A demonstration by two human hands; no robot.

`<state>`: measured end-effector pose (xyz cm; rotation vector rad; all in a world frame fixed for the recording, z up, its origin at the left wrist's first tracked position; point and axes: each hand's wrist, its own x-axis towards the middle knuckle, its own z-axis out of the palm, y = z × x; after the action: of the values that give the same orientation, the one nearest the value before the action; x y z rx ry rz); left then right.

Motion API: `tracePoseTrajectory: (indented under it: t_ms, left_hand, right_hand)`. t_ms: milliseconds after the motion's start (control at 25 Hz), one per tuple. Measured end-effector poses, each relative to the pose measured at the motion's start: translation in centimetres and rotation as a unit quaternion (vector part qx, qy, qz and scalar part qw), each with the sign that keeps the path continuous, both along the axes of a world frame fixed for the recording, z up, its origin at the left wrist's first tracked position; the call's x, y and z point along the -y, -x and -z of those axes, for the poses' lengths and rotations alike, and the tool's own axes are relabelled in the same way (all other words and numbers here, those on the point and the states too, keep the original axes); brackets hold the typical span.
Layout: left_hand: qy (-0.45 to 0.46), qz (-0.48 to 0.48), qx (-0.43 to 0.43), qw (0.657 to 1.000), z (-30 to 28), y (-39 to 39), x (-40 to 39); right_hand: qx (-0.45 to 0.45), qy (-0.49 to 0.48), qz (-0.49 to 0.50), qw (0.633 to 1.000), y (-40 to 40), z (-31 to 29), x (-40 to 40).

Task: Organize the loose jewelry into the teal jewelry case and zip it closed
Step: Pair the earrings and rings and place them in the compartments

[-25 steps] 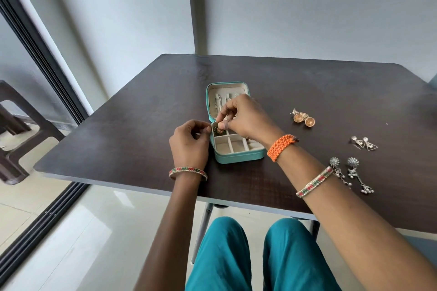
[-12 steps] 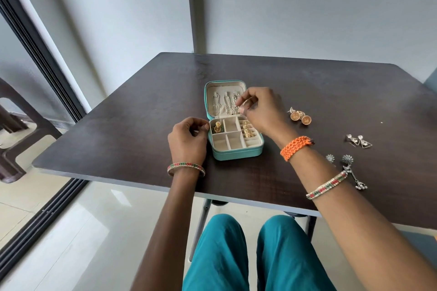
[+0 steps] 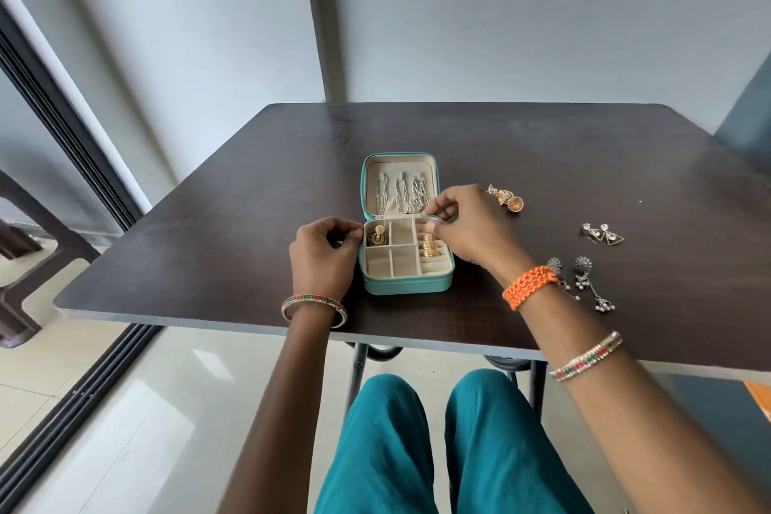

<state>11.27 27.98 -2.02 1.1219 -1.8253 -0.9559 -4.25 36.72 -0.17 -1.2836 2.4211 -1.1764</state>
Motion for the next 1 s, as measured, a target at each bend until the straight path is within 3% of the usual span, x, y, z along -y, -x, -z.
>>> tracePoseTrajectory:
  t_ms: [200, 440, 520, 600, 720, 840, 1000]
  left_hand:
    - [0.006, 0.027, 0.029, 0.999, -1.6, 0.6, -0.1]
    - [0.088, 0.050, 0.142, 0.985, -3.3, 2.8, -0.3]
    - [0.160, 0.031, 0.173, 0.971, -3.5, 3.3, -0.8]
    - [0.275, -0.004, 0.218, 0.936, -4.1, 4.2, -2.0]
    - [0.379, 0.069, 0.143, 0.912, -5.1, 6.8, -5.8]
    - [0.334, 0.248, 0.094, 0.905, -4.3, 10.1, -9.3]
    - [0.266, 0.274, 0.188, 0.905, -1.1, 11.7, -11.1]
  right_hand:
    - [0.119, 0.012, -0.025, 0.993, 1.8, -0.6, -1.5]
    - [0.171, 0.043, 0.002, 0.984, 5.2, -3.1, -5.5]
    - [0.168, 0.034, 0.023, 0.985, 6.6, -3.8, -8.1]
    - [0.163, 0.019, 0.046, 0.985, 7.9, -3.6, -11.0]
    - [0.164, -0.006, 0.071, 0.984, 9.0, -2.7, -14.5]
    - [0.170, -0.012, 0.095, 0.981, 8.9, -0.7, -15.6]
    - [0.057, 0.002, 0.118, 0.991, 8.4, 1.6, -15.0]
